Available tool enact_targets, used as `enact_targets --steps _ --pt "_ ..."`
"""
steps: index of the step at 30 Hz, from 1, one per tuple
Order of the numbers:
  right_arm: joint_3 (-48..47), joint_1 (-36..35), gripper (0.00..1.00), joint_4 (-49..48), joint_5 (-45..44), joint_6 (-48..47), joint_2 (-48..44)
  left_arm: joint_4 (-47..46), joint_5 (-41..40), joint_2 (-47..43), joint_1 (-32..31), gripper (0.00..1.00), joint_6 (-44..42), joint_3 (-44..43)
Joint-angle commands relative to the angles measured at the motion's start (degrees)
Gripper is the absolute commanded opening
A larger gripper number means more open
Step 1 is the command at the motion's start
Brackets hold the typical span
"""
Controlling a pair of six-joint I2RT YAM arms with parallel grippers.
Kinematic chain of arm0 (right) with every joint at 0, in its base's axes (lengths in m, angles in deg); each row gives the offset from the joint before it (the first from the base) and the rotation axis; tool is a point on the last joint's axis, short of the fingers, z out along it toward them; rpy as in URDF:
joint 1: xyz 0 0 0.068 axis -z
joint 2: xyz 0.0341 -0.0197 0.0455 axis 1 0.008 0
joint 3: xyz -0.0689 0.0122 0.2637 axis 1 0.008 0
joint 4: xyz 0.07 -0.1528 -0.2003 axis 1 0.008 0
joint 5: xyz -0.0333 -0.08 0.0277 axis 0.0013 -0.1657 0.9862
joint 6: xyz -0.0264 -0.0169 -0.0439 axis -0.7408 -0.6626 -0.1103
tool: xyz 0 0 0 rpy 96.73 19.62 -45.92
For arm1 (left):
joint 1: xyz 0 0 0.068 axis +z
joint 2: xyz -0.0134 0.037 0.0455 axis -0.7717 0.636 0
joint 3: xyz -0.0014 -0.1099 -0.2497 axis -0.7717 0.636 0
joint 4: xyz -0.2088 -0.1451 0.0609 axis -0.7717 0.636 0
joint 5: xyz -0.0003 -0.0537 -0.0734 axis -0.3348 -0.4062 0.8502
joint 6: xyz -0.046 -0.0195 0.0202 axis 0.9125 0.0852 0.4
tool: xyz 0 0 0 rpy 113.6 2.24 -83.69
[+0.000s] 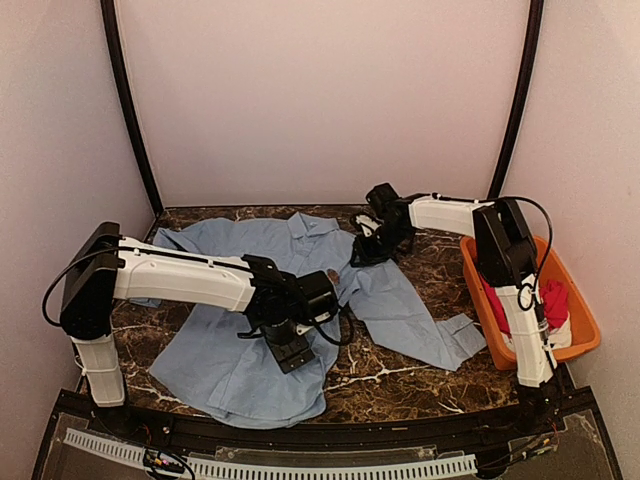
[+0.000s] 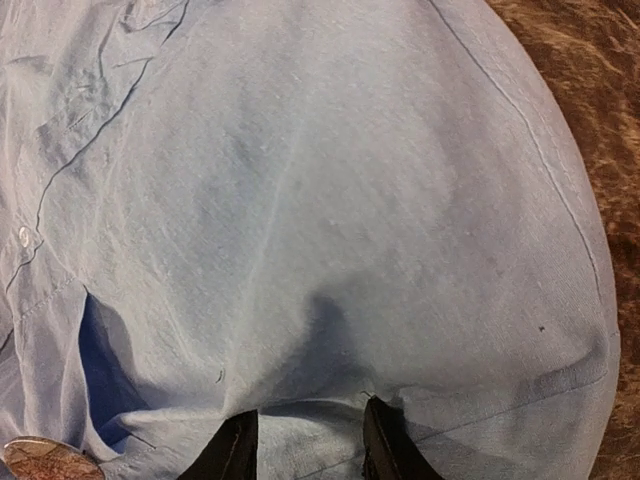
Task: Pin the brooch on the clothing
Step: Flatten out the clothing with brooches at the center of the board.
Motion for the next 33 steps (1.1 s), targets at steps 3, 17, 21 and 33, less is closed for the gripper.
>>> enact_targets --steps 3,17,21,33 --pt "-2.9 3.3 0.35 5.2 -1.7 -1.8 4.6 3.0 1.6 1.3 -0.5 0.99 -2.8 3.4" --pt "-4.9 6.4 0.36 7.2 -2.4 -4.7 3.1 8.3 0.7 4.7 0.8 0.76 -8.2 10.0" --pt "-4.4 6.7 0.36 7.3 -1.7 -5.1 1.8 8.9 -0.5 -1.2 2.5 0.80 -8.9 11.1" --pt "-2.9 5.7 0.37 6.2 3.9 -4.6 -10.9 13.2 -5.5 -21.9 8.2 0.99 -8.0 8.9"
